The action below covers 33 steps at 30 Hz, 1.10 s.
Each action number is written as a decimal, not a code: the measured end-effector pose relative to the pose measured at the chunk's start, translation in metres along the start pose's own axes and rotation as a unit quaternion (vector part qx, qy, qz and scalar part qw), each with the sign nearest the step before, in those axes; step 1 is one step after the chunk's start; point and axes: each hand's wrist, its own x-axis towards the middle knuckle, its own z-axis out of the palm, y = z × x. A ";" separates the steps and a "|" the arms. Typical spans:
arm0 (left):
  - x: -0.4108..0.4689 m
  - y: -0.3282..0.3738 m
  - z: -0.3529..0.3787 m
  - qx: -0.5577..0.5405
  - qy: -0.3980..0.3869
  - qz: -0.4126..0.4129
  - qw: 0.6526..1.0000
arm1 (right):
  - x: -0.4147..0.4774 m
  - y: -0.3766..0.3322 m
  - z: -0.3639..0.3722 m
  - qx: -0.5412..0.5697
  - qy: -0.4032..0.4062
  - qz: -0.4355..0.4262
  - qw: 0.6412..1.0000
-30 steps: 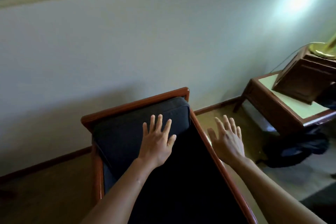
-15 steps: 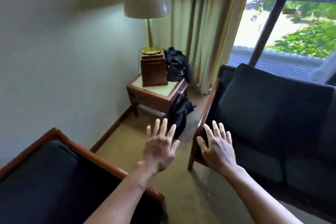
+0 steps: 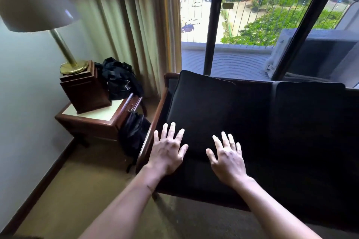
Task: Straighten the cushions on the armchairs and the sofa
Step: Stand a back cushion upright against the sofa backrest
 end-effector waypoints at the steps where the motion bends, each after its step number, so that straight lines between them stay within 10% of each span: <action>1: 0.017 0.004 0.002 -0.004 -0.003 0.000 1.000 | 0.014 0.008 -0.002 0.005 0.000 0.005 1.000; 19: 0.381 -0.058 0.040 -0.172 -0.068 -0.079 0.979 | 0.354 0.076 0.013 -0.013 -0.037 0.091 0.995; 33: 0.546 -0.096 0.077 -0.498 -0.003 -0.274 0.823 | 0.548 0.126 0.050 -0.058 -0.064 0.089 0.992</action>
